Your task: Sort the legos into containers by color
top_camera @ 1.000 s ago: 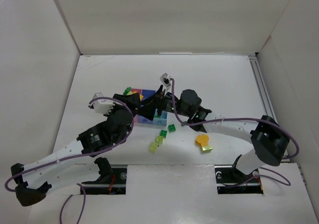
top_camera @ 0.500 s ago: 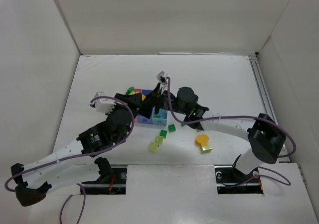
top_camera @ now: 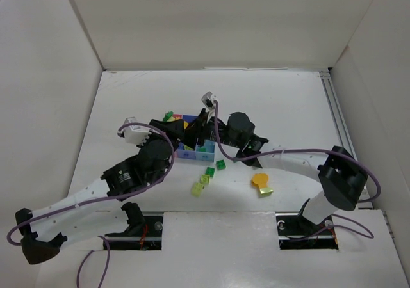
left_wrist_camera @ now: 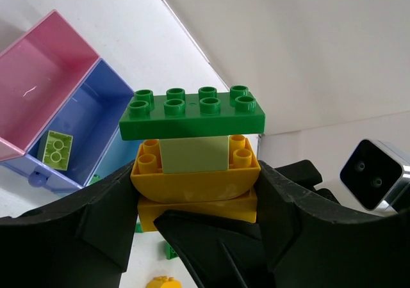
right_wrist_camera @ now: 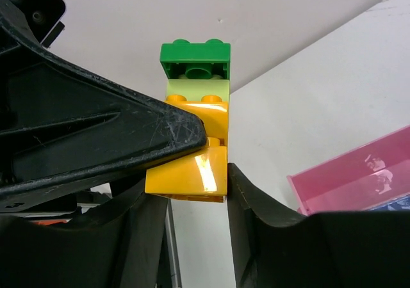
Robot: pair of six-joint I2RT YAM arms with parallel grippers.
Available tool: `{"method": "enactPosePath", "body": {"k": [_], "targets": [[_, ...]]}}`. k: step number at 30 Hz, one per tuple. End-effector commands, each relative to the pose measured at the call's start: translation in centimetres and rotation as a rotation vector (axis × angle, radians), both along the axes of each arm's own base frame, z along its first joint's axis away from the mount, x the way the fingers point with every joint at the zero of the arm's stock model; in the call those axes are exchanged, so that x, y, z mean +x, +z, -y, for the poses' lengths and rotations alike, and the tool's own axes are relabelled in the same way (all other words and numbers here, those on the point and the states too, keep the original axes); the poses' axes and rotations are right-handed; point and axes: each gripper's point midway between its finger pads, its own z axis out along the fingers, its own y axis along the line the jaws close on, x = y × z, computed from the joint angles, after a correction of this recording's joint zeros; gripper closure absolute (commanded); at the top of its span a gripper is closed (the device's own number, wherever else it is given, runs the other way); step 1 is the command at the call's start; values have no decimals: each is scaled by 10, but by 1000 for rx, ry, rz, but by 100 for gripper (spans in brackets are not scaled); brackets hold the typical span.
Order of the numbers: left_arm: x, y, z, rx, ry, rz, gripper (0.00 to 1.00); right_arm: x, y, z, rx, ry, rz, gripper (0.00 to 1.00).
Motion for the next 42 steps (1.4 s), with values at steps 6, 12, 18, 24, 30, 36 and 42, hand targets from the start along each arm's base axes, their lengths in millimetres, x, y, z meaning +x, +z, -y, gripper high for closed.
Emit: {"method": "enactPosePath", "body": {"k": [6, 12, 18, 24, 30, 36, 42], "targets": [[2, 8, -7, 19, 47, 9, 70, -23, 16, 22, 91, 33, 44, 100], [6, 6, -14, 41, 92, 1, 70, -44, 5, 41, 83, 66, 45, 100], [8, -2, -16, 75, 124, -17, 68, -56, -13, 53, 55, 84, 26, 100], [12, -3, -10, 92, 124, -26, 61, -62, -13, 57, 56, 99, 59, 100], [10, -4, -16, 131, 133, -39, 61, -55, -20, 51, -4, 93, 73, 100], [-2, 0, -45, 130, 189, -66, 61, -6, -29, 26, -133, -43, 73, 100], [-13, -11, -63, 147, 199, -120, 62, 42, -75, -12, -276, -110, 50, 100]]}}
